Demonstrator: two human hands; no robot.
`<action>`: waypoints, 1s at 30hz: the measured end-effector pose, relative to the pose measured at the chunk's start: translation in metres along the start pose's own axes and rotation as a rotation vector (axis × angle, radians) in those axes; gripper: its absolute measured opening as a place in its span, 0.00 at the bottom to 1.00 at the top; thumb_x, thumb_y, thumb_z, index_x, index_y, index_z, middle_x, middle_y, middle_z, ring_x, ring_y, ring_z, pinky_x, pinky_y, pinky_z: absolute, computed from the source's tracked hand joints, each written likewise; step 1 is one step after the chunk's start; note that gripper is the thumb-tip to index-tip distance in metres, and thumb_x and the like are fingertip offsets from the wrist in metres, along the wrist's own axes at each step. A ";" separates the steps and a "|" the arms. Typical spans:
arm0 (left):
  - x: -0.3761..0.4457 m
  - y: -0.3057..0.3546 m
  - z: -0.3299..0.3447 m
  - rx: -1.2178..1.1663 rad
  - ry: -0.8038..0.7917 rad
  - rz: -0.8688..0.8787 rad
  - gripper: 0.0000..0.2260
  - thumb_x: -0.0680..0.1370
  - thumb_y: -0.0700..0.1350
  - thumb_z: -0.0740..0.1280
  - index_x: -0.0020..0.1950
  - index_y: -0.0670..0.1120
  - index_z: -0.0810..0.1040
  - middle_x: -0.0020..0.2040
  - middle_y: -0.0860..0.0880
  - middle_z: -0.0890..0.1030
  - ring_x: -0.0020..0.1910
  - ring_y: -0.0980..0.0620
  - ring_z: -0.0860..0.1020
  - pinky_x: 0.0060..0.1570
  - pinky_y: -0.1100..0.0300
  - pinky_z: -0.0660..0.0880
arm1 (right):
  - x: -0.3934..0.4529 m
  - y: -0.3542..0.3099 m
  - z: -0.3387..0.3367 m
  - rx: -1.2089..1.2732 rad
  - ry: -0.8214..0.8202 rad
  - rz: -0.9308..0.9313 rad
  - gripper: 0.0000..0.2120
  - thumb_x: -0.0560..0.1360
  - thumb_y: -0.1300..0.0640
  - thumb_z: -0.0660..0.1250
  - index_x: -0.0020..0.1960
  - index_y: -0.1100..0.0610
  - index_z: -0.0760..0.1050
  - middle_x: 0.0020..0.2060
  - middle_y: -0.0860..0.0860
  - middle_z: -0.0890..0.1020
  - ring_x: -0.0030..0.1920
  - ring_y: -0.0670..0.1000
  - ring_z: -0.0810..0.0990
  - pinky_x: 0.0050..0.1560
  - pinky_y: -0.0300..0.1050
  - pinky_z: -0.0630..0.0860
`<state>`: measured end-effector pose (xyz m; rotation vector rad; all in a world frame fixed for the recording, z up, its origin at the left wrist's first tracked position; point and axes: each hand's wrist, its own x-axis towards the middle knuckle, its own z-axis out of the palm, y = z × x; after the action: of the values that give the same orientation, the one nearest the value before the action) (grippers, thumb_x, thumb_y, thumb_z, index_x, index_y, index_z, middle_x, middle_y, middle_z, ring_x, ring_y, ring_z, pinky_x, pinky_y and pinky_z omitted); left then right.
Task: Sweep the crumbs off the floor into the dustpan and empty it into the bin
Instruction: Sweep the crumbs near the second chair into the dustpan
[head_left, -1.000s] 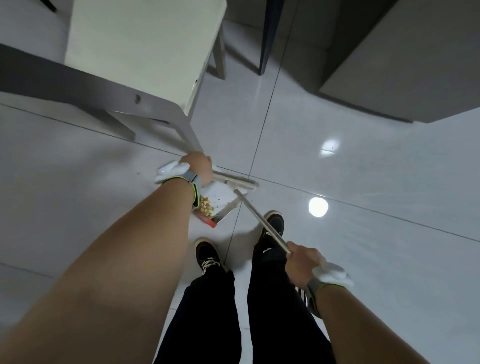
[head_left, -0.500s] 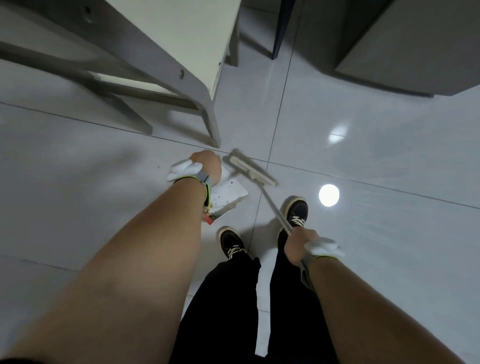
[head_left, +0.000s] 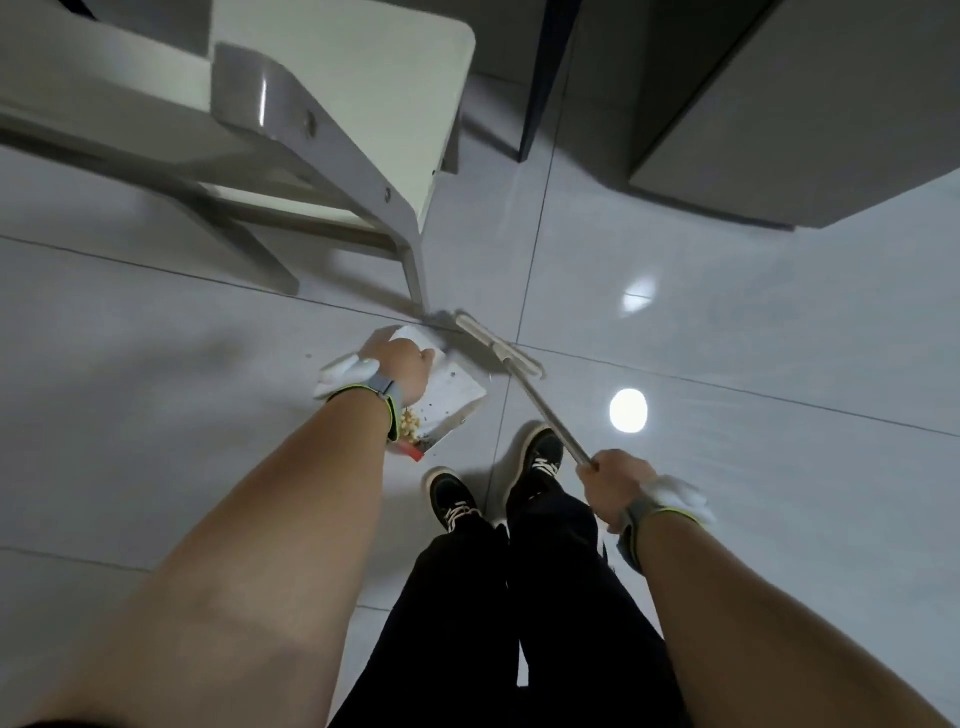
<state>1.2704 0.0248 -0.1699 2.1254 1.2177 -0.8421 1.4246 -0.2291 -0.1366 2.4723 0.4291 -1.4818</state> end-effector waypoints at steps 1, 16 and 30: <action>-0.005 0.004 -0.004 -0.014 0.009 0.015 0.27 0.83 0.54 0.49 0.46 0.38 0.80 0.44 0.39 0.82 0.43 0.40 0.79 0.49 0.53 0.76 | -0.001 -0.001 -0.007 0.099 0.002 0.006 0.12 0.73 0.46 0.64 0.51 0.52 0.75 0.45 0.55 0.83 0.43 0.59 0.83 0.46 0.52 0.82; -0.062 0.115 -0.101 -0.810 -0.189 -0.070 0.12 0.79 0.52 0.56 0.39 0.48 0.60 0.26 0.50 0.55 0.19 0.54 0.55 0.26 0.64 0.54 | -0.026 -0.029 -0.114 1.684 -0.093 0.120 0.06 0.77 0.65 0.62 0.47 0.62 0.78 0.32 0.56 0.75 0.24 0.51 0.73 0.25 0.40 0.74; -0.102 0.261 -0.177 -0.643 -0.213 0.288 0.14 0.80 0.54 0.56 0.44 0.44 0.68 0.28 0.49 0.62 0.23 0.51 0.61 0.23 0.62 0.62 | -0.115 0.054 -0.178 2.624 0.348 -0.202 0.08 0.64 0.56 0.58 0.40 0.59 0.71 0.45 0.65 0.84 0.41 0.60 0.82 0.40 0.43 0.74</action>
<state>1.5047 -0.0199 0.0594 1.5865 0.8854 -0.4502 1.5389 -0.2337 0.0498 -0.7731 0.7886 0.3453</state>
